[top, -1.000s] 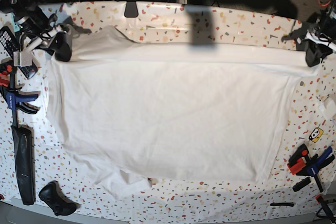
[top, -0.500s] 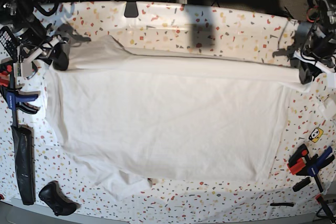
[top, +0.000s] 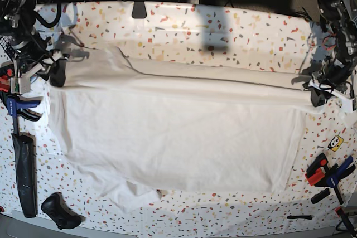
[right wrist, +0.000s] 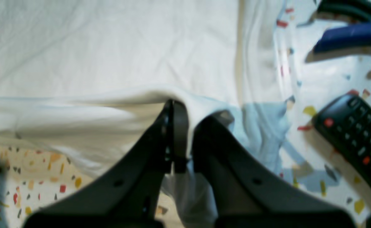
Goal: Fold the T-shirt properly
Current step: 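Lift the shoulder edge and pull it over the shirt body toward the hem, then lower the folded edge onto the shirt and open both grippers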
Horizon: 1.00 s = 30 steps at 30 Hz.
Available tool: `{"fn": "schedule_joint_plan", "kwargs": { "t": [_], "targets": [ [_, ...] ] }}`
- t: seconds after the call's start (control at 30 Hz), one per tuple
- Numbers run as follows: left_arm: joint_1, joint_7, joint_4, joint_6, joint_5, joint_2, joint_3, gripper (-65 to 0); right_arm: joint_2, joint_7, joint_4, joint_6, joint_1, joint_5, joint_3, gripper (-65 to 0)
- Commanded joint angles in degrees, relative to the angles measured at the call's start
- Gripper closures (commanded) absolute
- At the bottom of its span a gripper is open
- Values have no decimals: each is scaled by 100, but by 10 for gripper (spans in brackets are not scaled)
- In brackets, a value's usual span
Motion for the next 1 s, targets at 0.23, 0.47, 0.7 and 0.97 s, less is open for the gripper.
{"fn": "schedule_joint_plan", "kwargs": {
  "t": [0.23,0.47,0.7,0.97],
  "targets": [
    [-494,-223,-706,-205,24,-111,-37,0,111,170,-1008,-133,522,-39,50,0],
    [-1012,-221,-1239,-210,31,-111,-31,0,116,223,-1530,-133,997,-243,50,0],
    [-1561,-223,-2214,-247,28,-109,7,0,144,262,-1539,-133,1200,-525,-42,0],
    [-1937,-310,-2347,-267,345,-109,7,0,142,393,-1541,-136,1331,-796,-286,0]
  ]
}}
